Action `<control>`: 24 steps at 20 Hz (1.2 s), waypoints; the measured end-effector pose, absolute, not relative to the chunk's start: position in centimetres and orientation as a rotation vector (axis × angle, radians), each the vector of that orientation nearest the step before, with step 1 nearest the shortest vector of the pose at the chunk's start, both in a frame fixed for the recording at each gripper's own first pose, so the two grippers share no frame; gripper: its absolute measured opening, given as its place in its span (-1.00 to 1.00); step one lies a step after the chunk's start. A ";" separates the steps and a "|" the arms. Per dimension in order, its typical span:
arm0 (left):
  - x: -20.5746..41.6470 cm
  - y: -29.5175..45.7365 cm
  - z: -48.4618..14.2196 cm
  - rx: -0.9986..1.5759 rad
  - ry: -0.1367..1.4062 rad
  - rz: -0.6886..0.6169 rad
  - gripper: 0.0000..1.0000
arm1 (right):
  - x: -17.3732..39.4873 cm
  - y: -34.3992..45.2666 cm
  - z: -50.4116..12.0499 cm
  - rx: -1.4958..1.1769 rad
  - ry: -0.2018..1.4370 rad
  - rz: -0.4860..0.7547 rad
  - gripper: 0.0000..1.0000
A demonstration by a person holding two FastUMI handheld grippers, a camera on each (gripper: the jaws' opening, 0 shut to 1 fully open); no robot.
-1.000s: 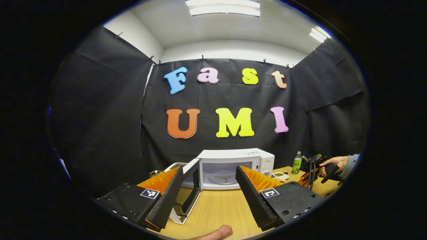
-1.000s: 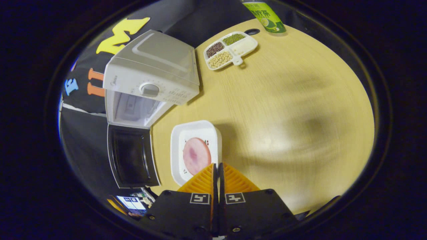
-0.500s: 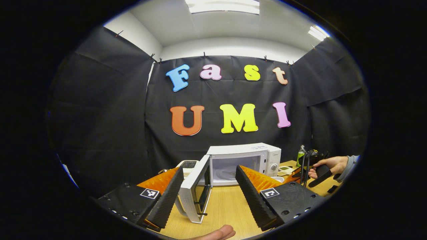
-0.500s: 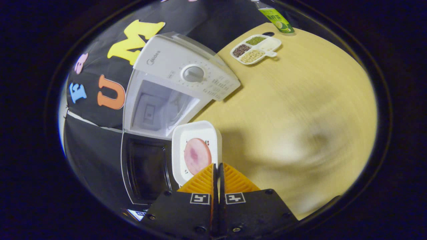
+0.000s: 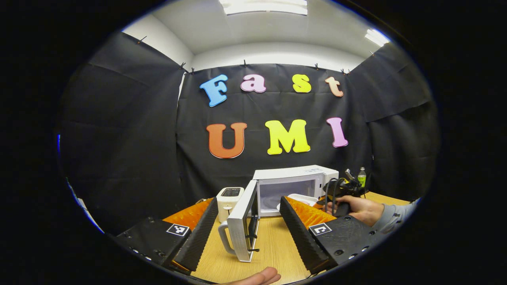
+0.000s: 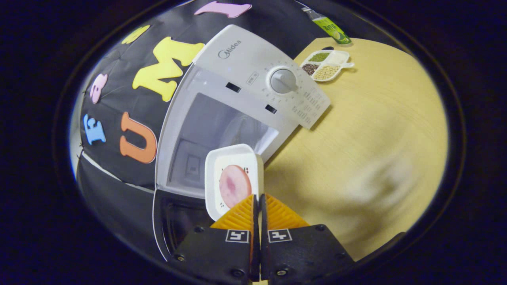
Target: Open the microwave oven with the left hand, put the food in, and close the microwave oven.
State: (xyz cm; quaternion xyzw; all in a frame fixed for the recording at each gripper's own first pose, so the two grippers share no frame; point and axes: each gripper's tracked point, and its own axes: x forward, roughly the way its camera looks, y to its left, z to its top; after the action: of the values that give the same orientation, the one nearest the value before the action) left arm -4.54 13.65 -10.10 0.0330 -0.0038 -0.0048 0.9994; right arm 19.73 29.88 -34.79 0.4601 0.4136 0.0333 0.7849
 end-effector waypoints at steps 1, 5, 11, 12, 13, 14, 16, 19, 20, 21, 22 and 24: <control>-4.6 13.5 -10.2 0.073 -0.010 -0.022 0.88 | 20.4 31.1 -34.9 1.019 0.882 0.053 -0.92; -4.4 13.4 -10.6 0.059 -0.009 -0.063 0.88 | 23.8 35.1 -36.0 1.168 0.806 -0.046 -0.91; -4.2 15.5 -11.6 0.038 0.003 -0.031 0.88 | 30.1 36.0 -37.2 1.240 0.566 -0.197 -0.92; -4.2 15.6 -11.7 0.028 0.004 -0.031 0.88 | 31.0 35.6 -37.1 1.231 0.516 -0.223 -0.92; -4.2 15.8 -11.9 0.018 0.004 -0.029 0.88 | 31.8 35.4 -37.4 1.225 0.479 -0.251 -0.91; -4.3 16.0 -12.2 0.009 0.007 -0.028 0.88 | 32.5 35.3 -38.0 1.215 0.467 -0.269 -1.00; -4.2 16.4 -12.8 0.003 0.016 -0.024 0.88 | 33.1 35.4 -39.0 1.182 0.471 -0.293 -0.91; -4.0 16.9 -13.2 0.003 0.021 -0.014 0.88 | 33.7 35.8 -39.7 1.178 0.460 -0.282 -0.91; -4.0 16.9 -13.3 0.000 0.023 -0.015 0.88 | 33.9 35.9 -39.8 1.198 0.461 -0.278 -1.00; -4.0 16.9 -13.5 -0.004 0.027 -0.014 0.88 | 34.0 35.8 -39.6 1.216 0.460 -0.278 -0.87; -3.8 16.8 -13.8 -0.006 0.032 -0.013 0.88 | 34.2 35.7 -39.6 1.220 0.454 -0.277 -0.86; -3.9 17.1 -14.0 -0.008 0.036 -0.008 0.88 | 34.4 35.5 -39.6 1.214 0.439 -0.278 -0.82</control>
State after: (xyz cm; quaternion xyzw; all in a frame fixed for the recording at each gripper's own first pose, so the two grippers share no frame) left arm -3.93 17.06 -13.96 -0.0042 0.0180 -0.0039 0.9998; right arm 34.38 35.48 -39.56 0.5638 0.2038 -0.1292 0.7899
